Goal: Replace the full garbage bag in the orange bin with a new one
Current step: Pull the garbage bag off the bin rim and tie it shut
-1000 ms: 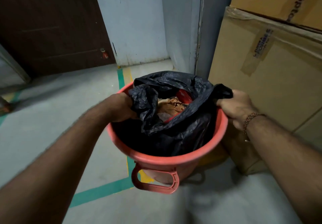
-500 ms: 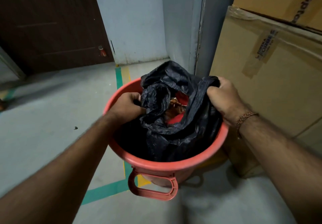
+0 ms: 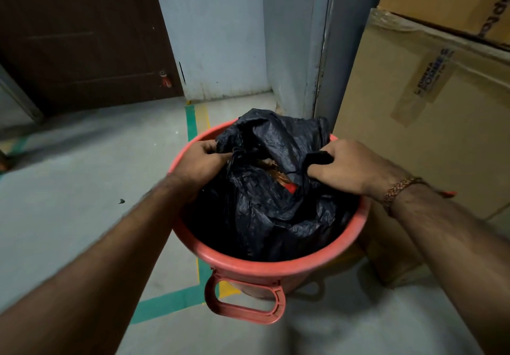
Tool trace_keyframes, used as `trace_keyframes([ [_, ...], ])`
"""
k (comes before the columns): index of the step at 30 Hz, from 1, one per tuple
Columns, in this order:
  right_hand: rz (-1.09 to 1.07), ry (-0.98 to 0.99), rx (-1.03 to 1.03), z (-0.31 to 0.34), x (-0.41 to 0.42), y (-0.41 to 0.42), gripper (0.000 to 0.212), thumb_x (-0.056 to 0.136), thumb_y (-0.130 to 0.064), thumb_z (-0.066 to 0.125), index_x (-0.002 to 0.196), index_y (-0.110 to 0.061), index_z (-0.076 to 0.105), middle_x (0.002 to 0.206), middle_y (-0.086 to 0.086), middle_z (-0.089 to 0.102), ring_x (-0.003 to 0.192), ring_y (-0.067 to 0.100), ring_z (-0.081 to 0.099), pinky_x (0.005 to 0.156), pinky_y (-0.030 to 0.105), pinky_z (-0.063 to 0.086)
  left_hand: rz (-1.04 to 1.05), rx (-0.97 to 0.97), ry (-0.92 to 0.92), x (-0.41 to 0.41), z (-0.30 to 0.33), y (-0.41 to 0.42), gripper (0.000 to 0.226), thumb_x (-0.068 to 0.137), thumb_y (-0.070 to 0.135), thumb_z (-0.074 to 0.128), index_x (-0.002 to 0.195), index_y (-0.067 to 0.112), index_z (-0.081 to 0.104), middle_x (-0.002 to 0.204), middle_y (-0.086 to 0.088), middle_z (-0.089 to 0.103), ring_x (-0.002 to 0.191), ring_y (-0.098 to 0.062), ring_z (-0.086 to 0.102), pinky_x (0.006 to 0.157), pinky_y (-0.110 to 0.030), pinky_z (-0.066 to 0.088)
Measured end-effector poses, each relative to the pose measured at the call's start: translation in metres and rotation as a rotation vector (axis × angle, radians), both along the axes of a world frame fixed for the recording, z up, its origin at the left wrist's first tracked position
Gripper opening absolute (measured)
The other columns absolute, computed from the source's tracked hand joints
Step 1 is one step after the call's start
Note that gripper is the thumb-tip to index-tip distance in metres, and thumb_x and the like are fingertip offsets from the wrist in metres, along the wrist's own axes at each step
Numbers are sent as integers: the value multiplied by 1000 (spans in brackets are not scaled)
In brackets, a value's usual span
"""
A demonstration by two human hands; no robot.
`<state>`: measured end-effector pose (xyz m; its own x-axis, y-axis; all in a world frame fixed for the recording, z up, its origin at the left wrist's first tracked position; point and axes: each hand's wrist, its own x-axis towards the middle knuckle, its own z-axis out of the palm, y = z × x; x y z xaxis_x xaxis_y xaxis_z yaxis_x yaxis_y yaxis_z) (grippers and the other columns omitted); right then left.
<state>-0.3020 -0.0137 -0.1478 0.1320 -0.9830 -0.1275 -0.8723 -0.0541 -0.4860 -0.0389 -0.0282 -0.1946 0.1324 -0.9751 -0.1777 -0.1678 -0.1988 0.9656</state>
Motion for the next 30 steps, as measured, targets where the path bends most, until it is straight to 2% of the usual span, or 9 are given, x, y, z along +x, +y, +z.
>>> trace_keyframes([
  [2, -13, 5, -11, -2, -2, -3, 20, 79, -32, 74, 91, -16, 71, 88, 1, 71, 85, 20, 68, 76, 35, 58, 18, 0, 8, 0, 0, -1, 16, 88, 10, 76, 100, -1, 74, 89, -16, 78, 89, -36, 76, 83, -44, 62],
  [6, 16, -40, 156, -8, 6, 1, 70, 75, -32, 72, 142, -25, 52, 122, -4, 64, 115, 18, 62, 97, 24, 47, 54, -41, 64, -1, 3, 0, 9, 86, -1, 74, 95, 0, 70, 78, -9, 78, 69, -23, 76, 63, -29, 62],
  [10, 120, -34, 174, -11, 21, 6, 26, 74, -30, 62, 91, -15, 75, 87, -2, 78, 88, 23, 73, 83, 36, 60, 66, -64, 95, 2, 5, -2, 33, 82, -4, 75, 114, -2, 67, 100, -20, 77, 86, -33, 77, 73, -39, 64],
  [15, 174, -56, 40, -19, 28, 13, 36, 64, -45, 63, 74, -13, 73, 79, -2, 73, 76, 18, 69, 74, 37, 60, -32, -66, 99, 2, 4, 0, 35, 81, -1, 79, 114, 10, 71, 93, -10, 79, 81, -23, 77, 72, -34, 62],
  [19, 162, -116, -209, -31, 30, 15, 28, 72, -40, 71, 82, -16, 81, 122, -6, 59, 106, 11, 59, 91, 30, 51, -58, -65, -8, 2, 0, -2, 19, 81, 16, 84, 98, 11, 77, 84, -1, 80, 82, -20, 78, 76, -32, 63],
  [23, 91, -122, -247, -31, 34, 16, 26, 71, -35, 64, 67, -9, 63, 63, 3, 66, 60, 20, 63, 53, 36, 51, -28, -94, 41, -5, -5, -4, 19, 77, 23, 83, 94, 14, 78, 94, -4, 80, 93, -28, 76, 94, -49, 59],
  [25, 94, -78, -249, -30, 38, 17, 20, 75, -34, 64, 89, -19, 64, 67, -3, 66, 63, 17, 63, 59, 36, 53, -7, -87, 162, -8, -4, -4, 17, 84, 16, 76, 98, 8, 78, 99, -14, 79, 99, -36, 75, 96, -53, 57],
  [27, 130, -16, -163, -27, 41, 19, 44, 79, -34, 61, 123, -32, 58, 94, -6, 70, 84, 18, 67, 78, 36, 58, -12, -34, 363, -13, -2, 0, 29, 91, 15, 63, 109, -5, 73, 108, -28, 73, 107, -46, 70, 95, -55, 57],
  [30, 207, 61, -76, -27, 47, 22, 32, 75, -34, 49, 99, -34, 70, 94, -6, 75, 89, 21, 70, 83, 39, 59, -3, 31, 486, -24, -5, 3, 30, 96, 14, 51, 84, -4, 72, 92, -30, 73, 85, -41, 74, 69, -39, 63],
])
